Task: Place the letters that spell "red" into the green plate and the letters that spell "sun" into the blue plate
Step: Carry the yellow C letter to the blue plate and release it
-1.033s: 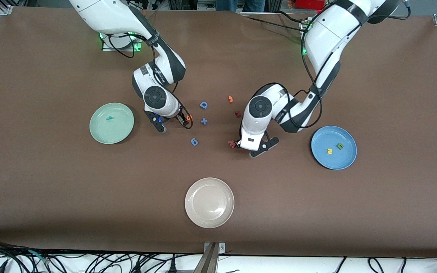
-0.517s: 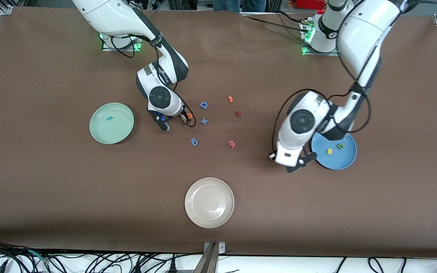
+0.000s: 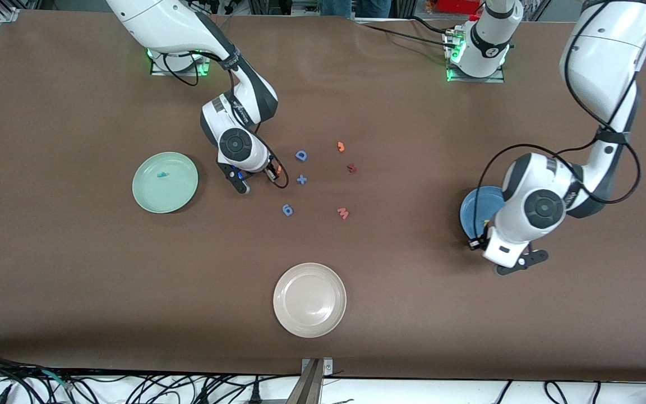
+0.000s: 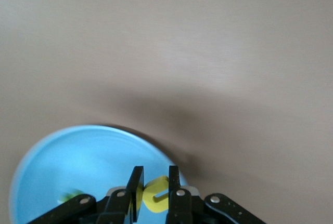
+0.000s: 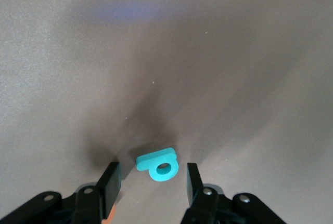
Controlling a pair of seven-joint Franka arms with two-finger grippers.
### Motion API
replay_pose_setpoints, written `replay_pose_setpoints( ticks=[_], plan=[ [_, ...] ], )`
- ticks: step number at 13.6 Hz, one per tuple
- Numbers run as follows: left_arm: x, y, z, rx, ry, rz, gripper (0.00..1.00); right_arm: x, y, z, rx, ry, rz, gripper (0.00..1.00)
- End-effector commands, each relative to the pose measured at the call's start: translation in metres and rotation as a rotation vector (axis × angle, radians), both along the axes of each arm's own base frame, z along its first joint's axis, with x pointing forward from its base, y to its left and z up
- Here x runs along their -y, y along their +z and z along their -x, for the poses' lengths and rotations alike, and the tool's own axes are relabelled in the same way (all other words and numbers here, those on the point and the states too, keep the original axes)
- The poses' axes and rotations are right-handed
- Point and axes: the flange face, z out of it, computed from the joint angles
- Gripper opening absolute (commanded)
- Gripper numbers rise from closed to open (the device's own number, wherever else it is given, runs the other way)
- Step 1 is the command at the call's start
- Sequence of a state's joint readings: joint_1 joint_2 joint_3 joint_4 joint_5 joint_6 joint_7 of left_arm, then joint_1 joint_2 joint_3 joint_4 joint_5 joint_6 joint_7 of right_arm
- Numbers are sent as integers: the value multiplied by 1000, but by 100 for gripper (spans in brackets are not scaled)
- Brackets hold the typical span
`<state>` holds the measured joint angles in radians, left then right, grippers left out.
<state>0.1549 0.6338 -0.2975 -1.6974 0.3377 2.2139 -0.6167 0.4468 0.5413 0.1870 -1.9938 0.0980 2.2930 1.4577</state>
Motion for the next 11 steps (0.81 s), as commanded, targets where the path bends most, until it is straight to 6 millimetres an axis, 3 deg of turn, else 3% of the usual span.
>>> replay_pose_setpoints(
  ticks=[1, 2, 3, 8, 11],
  plan=[
    [-21, -1, 30, -56, -80, -54, 33, 2, 3, 5, -17, -13, 7, 59],
    [-23, -4, 42, -71, -81, -58, 40, 3, 0, 7, -22, -11, 10, 59],
    [-26, 2, 49, -70, -81, -65, 99, 3, 0, 8, -23, -10, 11, 59],
    [-25, 39, 45, -16, -74, -65, 100, 7, -5, 12, -31, 0, 19, 42],
    [-31, 62, 57, -28, -166, 14, 100, 7, -8, 13, -31, 6, 23, 42]
  ],
)
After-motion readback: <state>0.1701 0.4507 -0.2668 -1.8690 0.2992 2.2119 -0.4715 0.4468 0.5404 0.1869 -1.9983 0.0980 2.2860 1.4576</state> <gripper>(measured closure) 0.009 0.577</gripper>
